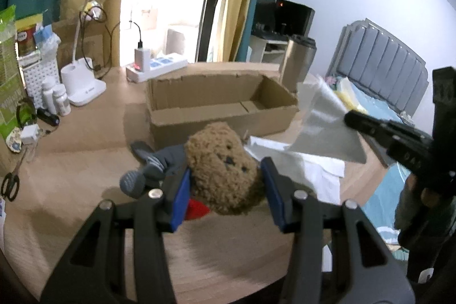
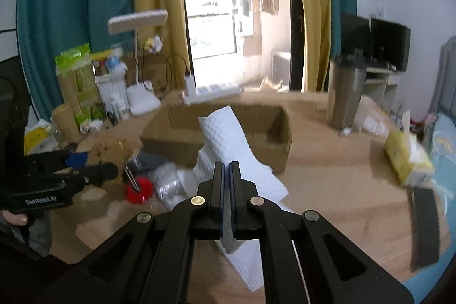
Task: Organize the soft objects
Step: 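Carry the teddy bear with the left gripper while the right gripper carries the cloth into the box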
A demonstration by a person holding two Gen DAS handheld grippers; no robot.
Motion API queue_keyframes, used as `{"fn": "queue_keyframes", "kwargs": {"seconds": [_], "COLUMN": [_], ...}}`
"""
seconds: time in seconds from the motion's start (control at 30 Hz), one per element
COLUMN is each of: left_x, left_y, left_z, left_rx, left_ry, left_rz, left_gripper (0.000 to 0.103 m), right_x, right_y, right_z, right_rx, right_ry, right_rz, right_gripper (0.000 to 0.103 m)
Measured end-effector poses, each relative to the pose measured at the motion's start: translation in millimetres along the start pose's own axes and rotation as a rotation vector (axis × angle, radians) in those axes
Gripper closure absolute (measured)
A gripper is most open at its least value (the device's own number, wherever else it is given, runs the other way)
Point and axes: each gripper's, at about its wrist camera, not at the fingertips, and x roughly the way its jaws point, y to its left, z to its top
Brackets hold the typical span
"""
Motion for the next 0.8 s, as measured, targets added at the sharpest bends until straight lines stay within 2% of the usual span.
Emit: {"fn": "queue_keyframes", "kwargs": {"seconds": [0.4, 0.8], "left_x": [-10.5, 0.0], "left_y": [8.3, 8.9], "left_z": [31.9, 57.5], "left_rx": [-0.011, -0.004], "left_ry": [-0.081, -0.116], "left_rz": [0.014, 0.024], "left_gripper": [0.054, 0.054], "right_x": [-5.7, 9.6], "right_y": [-5.2, -22.1], "right_z": [41.1, 63.0], "right_rx": [-0.039, -0.044], "right_ry": [-0.074, -0.09], "right_rz": [-0.018, -0.017], "right_gripper": [0.099, 0.099]}}
